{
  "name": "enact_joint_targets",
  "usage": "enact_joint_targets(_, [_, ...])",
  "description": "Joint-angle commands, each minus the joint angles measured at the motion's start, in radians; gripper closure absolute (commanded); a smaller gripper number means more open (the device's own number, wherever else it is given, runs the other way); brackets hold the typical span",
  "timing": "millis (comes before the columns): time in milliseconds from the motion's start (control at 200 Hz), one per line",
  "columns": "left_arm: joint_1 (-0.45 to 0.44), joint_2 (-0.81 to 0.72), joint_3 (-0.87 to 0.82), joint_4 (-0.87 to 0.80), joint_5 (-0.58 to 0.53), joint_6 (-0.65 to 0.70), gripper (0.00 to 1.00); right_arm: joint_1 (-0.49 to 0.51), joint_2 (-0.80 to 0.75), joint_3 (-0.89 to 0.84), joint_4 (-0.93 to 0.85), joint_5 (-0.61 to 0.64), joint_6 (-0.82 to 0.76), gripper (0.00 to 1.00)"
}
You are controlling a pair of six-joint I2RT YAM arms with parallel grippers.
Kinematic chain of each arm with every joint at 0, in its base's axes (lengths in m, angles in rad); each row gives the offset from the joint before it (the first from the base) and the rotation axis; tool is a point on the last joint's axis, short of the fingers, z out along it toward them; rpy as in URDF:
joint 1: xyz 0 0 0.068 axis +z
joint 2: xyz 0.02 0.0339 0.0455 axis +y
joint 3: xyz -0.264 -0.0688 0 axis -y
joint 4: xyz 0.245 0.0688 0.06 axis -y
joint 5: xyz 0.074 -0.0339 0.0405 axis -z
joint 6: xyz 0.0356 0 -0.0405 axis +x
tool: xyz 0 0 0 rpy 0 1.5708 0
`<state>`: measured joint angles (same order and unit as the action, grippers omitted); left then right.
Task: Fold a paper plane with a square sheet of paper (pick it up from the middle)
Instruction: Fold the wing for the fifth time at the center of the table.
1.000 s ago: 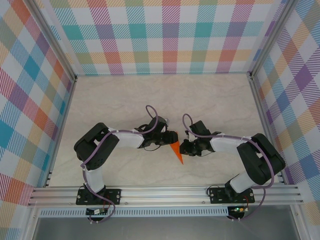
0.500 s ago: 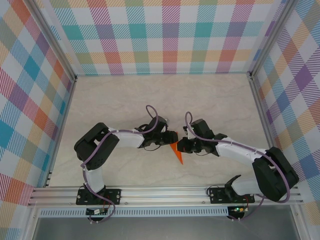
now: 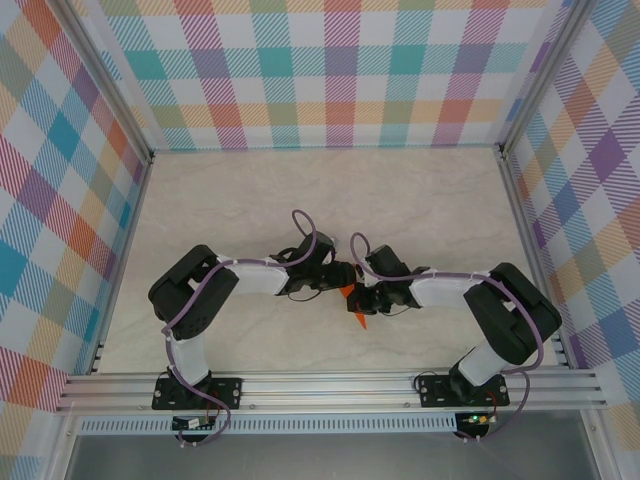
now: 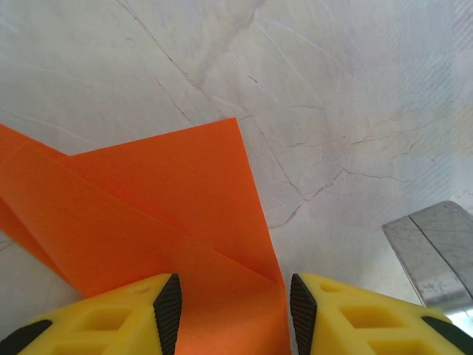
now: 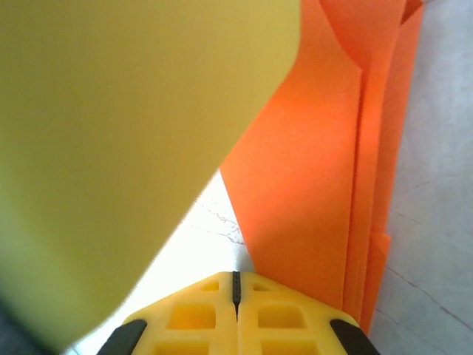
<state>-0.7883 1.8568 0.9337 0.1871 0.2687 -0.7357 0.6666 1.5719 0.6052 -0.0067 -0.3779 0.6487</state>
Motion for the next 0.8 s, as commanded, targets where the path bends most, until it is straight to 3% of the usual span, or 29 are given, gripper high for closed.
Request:
enact_joint_targets(0, [-0.014, 0.054, -0.016, -0.061, 0.041, 0.013, 0.54, -0.010, 0.045, -0.068, 0.098, -0.064, 0.051, 0.95])
enact_joint_targets(160, [-0.014, 0.055, -0.016, -0.057, 0.044, 0.015, 0.54, -0.026, -0.008, -0.072, 0.137, -0.136, 0.063, 0.94])
enact_joint_targets(345, [-0.013, 0.053, -0.013, -0.046, 0.053, 0.014, 0.54, -0.064, -0.062, -0.057, 0.100, -0.137, 0.036, 0.92])
enact_joint_targets(575, [-0.014, 0.033, -0.010, -0.002, 0.069, 0.018, 0.53, -0.081, -0.002, -0.067, 0.050, -0.078, 0.032, 0.94])
enact_joint_targets(795, [-0.014, -0.080, -0.023, 0.030, 0.037, 0.056, 0.47, -0.082, 0.072, -0.086, 0.063, -0.059, 0.051, 0.98])
